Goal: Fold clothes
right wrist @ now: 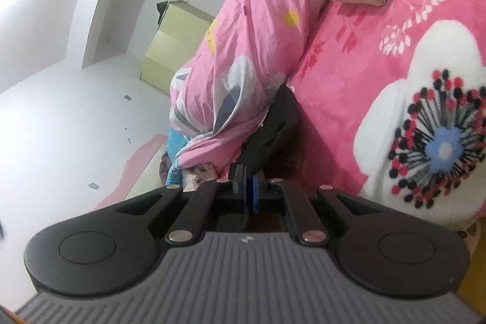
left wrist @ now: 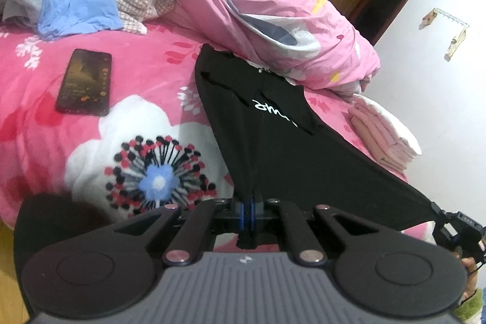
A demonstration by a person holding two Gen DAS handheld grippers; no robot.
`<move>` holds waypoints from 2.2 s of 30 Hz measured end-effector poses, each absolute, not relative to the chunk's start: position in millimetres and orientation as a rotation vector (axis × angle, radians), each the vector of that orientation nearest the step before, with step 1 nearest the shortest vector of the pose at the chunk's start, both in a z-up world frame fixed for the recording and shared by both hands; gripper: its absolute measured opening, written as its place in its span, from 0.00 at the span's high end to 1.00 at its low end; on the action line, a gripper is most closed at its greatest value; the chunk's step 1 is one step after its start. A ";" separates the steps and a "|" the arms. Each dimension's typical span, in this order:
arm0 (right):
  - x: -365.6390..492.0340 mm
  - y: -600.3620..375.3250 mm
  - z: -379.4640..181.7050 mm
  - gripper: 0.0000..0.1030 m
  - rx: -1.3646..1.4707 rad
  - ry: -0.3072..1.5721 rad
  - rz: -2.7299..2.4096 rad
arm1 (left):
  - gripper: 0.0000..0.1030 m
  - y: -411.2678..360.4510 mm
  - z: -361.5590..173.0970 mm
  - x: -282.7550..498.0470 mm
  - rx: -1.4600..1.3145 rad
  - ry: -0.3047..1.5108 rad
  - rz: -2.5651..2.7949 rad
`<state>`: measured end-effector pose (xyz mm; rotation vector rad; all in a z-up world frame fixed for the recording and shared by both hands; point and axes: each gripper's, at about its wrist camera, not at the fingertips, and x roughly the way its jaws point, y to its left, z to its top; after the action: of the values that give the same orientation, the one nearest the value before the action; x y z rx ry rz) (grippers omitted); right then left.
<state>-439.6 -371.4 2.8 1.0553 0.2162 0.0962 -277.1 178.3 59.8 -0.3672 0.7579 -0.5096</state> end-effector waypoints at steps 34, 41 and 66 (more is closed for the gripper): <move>-463.3 -359.7 7.4 0.98 1.129 0.154 0.094 | 0.96 192.6 70.8 -301.6 -0.484 0.793 -0.508; -434.0 -366.1 11.5 0.98 1.123 0.153 0.107 | 0.96 190.6 72.9 -277.2 -0.522 0.775 -0.514; -231.8 -431.6 34.5 0.98 1.072 0.150 0.164 | 0.96 171.2 63.1 -63.6 -0.723 0.671 -0.485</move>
<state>-231.8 -431.6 34.5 1.0722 0.1499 0.1636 -63.6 171.2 63.1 -0.7226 0.6707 -0.4850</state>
